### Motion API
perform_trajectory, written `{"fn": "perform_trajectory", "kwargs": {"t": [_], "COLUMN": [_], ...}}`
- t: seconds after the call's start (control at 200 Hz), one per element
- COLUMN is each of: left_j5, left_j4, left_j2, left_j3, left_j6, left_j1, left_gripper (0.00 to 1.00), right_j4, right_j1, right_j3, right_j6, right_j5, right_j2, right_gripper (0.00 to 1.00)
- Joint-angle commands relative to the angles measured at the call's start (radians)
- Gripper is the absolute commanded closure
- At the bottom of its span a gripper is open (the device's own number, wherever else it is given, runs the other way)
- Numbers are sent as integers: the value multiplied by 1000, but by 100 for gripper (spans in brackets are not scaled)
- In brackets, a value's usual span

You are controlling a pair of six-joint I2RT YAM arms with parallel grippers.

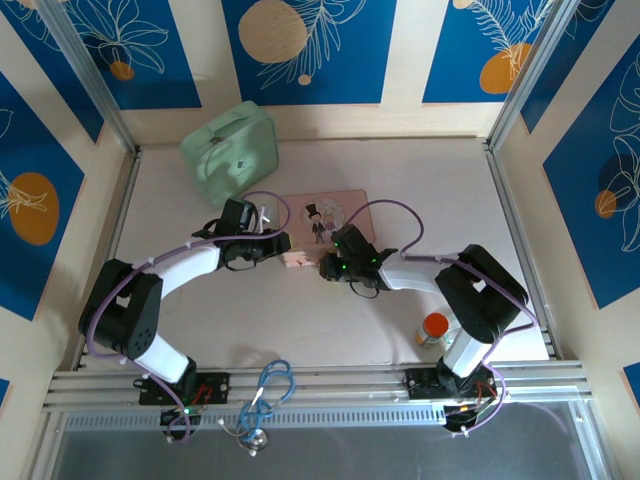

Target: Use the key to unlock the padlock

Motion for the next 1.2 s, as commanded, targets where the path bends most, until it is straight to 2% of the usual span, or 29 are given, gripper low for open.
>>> {"fn": "perform_trajectory", "kwargs": {"t": [0.0,0.13,0.41,0.53,0.74,0.975,1.196], "left_j5": [-24,-26,-33,-43,-39,-31,-12], "left_j4": [-28,-28,-33,-17,3,26,53], "left_j2": [21,23,20,10,6,-1,-4], "left_j3": [-19,-17,-16,-26,-45,-51,-53], "left_j6": [24,23,27,20,15,2,-14], "left_j1": [16,16,16,21,32,40,44], "left_gripper": [62,62,62,62,62,62,61], "right_j4": [-21,-20,-32,-59,-136,-38,16], "right_j1": [-10,-10,-7,4,2,-32,-70], "right_j3": [-25,-24,-31,-45,-43,-95,-141], "right_j6": [-1,-1,-5,-5,41,66,86], "right_j5": [0,2,-15,-17,-113,-213,-237], "right_j2": [28,30,1,-49,-98,-110,-112], "right_gripper": [75,81,100,100,100,100,100]}}
